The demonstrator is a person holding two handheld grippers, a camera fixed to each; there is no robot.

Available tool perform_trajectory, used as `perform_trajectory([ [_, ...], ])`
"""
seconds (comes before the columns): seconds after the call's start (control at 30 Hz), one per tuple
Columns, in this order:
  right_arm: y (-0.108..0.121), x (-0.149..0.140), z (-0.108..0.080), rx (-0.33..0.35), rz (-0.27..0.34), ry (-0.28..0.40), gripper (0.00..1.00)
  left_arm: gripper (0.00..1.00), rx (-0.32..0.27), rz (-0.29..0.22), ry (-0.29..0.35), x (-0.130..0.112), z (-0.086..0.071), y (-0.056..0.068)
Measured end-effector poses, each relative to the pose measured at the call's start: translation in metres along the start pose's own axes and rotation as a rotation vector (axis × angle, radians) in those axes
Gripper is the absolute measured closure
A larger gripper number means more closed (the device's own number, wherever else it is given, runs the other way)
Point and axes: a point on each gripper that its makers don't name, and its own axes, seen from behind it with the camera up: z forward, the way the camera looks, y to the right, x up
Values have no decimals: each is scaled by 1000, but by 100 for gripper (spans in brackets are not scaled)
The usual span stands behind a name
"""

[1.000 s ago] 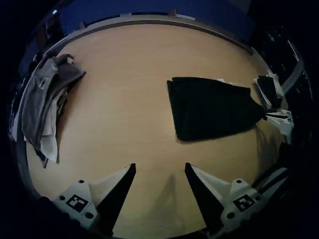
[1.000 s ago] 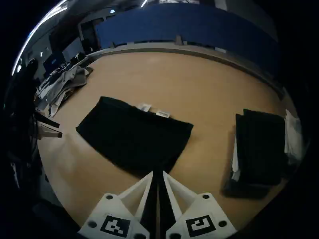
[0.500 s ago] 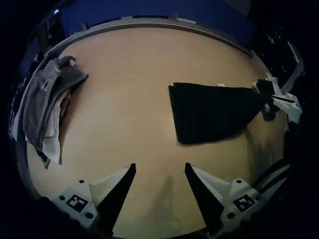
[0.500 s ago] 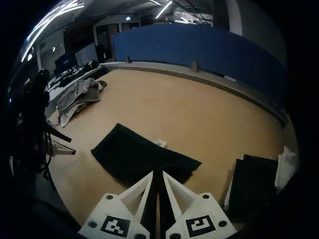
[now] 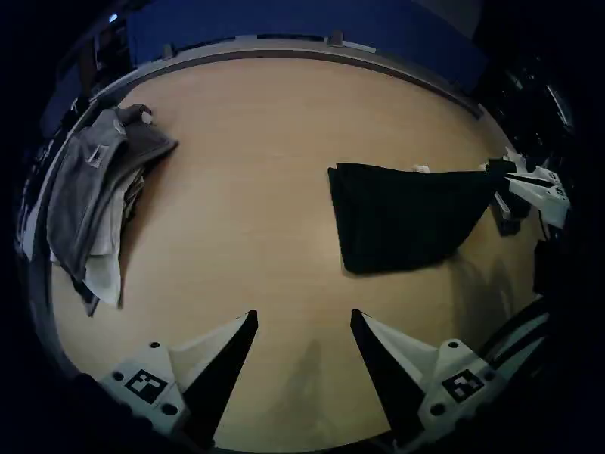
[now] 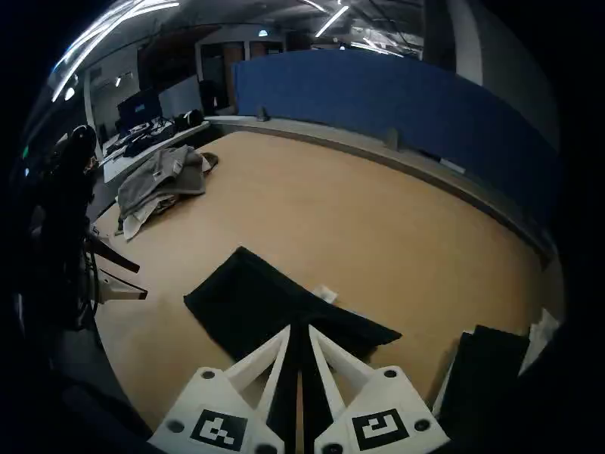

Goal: Fold towel

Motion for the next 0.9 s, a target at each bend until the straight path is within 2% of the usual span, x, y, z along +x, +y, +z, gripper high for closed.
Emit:
perform_trajectory([
  [0.2, -19, 14, 13, 32, -33, 2, 98, 9, 3, -20, 8, -1, -5, -8],
  [0.5, -54, 28, 37, 94, -51, 5, 98, 9, 10, -47, 15, -4, -9, -22],
  [0.9, -108, 27, 66, 180, -79, -25, 98, 9, 17, -79, 22, -9, -16, -39],
])
